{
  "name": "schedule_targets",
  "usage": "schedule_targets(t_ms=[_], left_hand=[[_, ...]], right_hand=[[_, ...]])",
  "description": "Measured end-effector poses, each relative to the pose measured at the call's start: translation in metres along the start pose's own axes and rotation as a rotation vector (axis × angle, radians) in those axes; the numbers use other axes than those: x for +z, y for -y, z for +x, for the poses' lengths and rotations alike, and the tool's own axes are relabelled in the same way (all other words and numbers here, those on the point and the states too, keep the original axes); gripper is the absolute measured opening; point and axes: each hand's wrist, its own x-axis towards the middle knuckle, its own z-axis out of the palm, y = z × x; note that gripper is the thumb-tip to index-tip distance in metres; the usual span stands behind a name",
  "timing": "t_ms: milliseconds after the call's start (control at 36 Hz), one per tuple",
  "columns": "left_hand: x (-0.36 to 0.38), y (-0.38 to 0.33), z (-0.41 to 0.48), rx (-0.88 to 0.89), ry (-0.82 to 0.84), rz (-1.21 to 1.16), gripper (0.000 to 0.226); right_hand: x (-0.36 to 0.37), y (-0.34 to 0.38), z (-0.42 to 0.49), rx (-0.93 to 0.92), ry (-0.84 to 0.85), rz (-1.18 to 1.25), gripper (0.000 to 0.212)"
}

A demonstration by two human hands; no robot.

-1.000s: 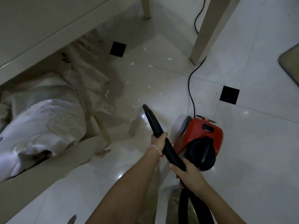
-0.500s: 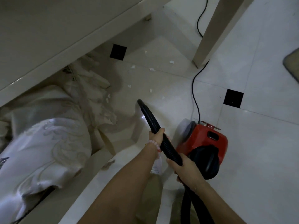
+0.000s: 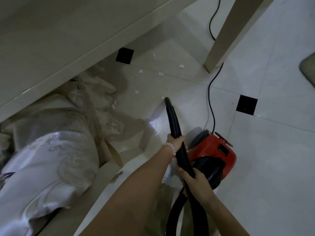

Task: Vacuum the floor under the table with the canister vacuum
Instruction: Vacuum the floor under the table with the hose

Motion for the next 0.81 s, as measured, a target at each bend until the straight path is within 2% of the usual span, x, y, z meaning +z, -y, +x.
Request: schedule_targets(t_ms=[278,361,583,750,806], left_hand=[[-0.004,0.009,-0.013,-0.023,-0.06,-0.043,0.022],[0.001,0.014,-0.019,-0.028,-0.051,-0.008,0.024],[0.021,0.027,-0.029,0.006,-0.02,0.077,0.012],[0.026,0.02,-0.03,0.03,0.019,-0.053,0.013],[0.03,0.016,-0.03,0.017,0.053,-0.034,0.026]], right_hand=[[-0.001,-0.004,-0.014,0.012,0.032,-0.009,0.022],[-0.001,-0.009,-0.024,0.014,0.025,0.012,0.022],[-0.009,-0.023,-0.041,0.032,0.009,0.073,0.024],[-0.02,-0.022,-0.026,0.009,-0.024,0.105,0.028],[-0.023,-0.017,-0.018,0.011,-0.044,0.123,0.03]])
